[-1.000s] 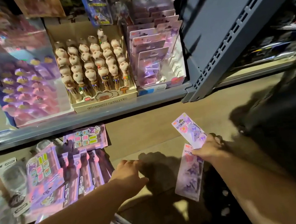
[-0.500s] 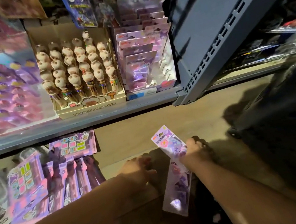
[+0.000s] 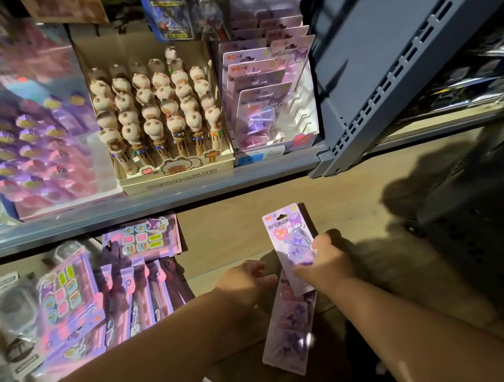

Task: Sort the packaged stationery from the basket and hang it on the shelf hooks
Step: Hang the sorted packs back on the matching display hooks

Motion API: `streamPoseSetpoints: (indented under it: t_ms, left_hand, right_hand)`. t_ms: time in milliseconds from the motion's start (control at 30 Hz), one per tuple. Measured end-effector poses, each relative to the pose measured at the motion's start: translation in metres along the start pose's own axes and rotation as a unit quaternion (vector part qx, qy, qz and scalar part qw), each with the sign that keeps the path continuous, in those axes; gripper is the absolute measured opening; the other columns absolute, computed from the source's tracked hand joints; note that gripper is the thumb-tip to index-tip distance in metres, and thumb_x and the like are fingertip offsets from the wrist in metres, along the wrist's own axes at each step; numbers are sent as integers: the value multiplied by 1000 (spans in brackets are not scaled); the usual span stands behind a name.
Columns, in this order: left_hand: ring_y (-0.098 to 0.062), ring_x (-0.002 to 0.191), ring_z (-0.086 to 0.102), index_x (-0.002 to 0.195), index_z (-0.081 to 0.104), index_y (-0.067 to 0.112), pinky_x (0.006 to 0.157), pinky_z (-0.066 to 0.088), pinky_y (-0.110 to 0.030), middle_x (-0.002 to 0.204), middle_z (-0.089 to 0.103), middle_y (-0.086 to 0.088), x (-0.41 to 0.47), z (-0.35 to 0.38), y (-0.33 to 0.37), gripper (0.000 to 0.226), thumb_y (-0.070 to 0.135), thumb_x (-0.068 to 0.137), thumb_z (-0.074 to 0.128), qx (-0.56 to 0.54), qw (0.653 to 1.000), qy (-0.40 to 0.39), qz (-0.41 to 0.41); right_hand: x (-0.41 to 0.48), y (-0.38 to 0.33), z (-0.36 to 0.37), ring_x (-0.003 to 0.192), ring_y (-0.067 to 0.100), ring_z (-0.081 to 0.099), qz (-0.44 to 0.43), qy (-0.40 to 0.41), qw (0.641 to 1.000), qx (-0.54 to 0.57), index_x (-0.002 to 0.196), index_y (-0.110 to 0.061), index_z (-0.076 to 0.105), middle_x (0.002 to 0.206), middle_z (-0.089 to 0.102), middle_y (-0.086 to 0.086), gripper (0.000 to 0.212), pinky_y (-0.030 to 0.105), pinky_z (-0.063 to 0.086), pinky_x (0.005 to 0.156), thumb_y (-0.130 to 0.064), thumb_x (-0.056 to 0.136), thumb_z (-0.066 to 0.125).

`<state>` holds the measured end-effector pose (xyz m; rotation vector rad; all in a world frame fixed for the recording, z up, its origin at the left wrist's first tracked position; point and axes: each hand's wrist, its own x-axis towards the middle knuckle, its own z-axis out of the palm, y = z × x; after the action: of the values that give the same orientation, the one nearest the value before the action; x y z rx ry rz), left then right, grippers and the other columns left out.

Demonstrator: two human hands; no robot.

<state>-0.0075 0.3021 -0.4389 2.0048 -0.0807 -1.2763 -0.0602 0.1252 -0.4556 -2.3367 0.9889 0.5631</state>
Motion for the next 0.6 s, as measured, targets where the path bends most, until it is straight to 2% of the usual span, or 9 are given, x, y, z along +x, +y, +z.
streamPoseSetpoints:
  t_ms: [67, 133, 167, 267, 333, 400, 467, 500, 600]
  left_hand:
    - [-26, 117, 59, 135, 52, 12, 95, 44, -31, 132, 61, -10, -3, -1, 3, 64, 52, 85, 54, -26, 1000, 12, -3]
    - [-33, 110, 61, 119, 60, 11, 90, 48, -37, 118, 66, -15, -5, -4, 6, 42, 43, 94, 51, -96, 995, 35, 4]
    - [-32, 102, 63, 105, 64, 12, 85, 50, -37, 107, 68, -15, -6, -7, 7, 27, 35, 99, 51, -153, 987, 46, 5]
    - [-27, 78, 63, 80, 60, 15, 72, 52, -34, 82, 66, -10, -7, -21, 4, 22, 27, 98, 57, -274, 957, 97, -28]
    - [-29, 72, 65, 83, 65, 7, 76, 54, -39, 75, 69, -11, -9, -30, -3, 22, 26, 94, 63, -300, 948, 102, -45]
    - [-30, 77, 67, 98, 65, 0, 86, 55, -45, 81, 71, -13, -14, -37, -8, 25, 25, 91, 67, -319, 940, 101, -62]
    - [-32, 80, 67, 96, 65, 0, 91, 54, -46, 79, 70, -13, -20, -39, -15, 23, 23, 90, 68, -323, 939, 96, -69]
    - [-33, 81, 68, 91, 65, 2, 91, 53, -45, 77, 70, -12, -22, -40, -19, 21, 23, 90, 67, -314, 942, 92, -72]
    - [-33, 82, 69, 79, 64, 10, 86, 56, -45, 77, 70, -11, -29, -39, -25, 16, 21, 91, 66, -307, 945, 89, -76]
  right_hand:
    - [-6, -10, 7, 78, 16, 55, -37, 6, 995, 89, 98, -17, 39, 88, 52, -1, 44, 14, 35, 51, -28, 77, 76]
    - [-14, -23, 19, 86, 18, 59, -78, -56, 977, 188, 98, -19, 43, 92, 56, 3, 41, 16, 44, 61, -25, 74, 76]
    - [-19, -28, 25, 87, 19, 60, -96, -93, 966, 222, 96, -24, 45, 92, 57, 3, 40, 22, 48, 67, -32, 71, 74]
    - [-30, -37, 38, 79, 16, 56, -110, -108, 944, 293, 85, -32, 53, 78, 58, 0, 22, 34, 46, 76, -47, 73, 63]
    - [-37, -31, 42, 84, 21, 58, -87, -61, 949, 297, 84, -37, 56, 87, 62, 7, 9, 35, 43, 80, -46, 85, 53]
    - [-43, -16, 47, 95, 24, 60, -5, 22, 981, 193, 93, -34, 55, 101, 63, 9, 10, 31, 45, 81, -44, 91, 53]
    - [-54, -1, 55, 103, 23, 58, 108, 71, 991, 35, 111, -21, 52, 112, 57, 7, 37, 28, 46, 75, -45, 86, 63]
    - [-60, 6, 61, 107, 24, 55, 150, 63, 987, 7, 120, -18, 48, 119, 52, 8, 54, 28, 46, 75, -48, 80, 69]
    - [-73, 15, 81, 114, 33, 50, 198, 6, 978, 64, 133, -22, 32, 130, 38, 12, 86, 39, 52, 83, -42, 66, 82]
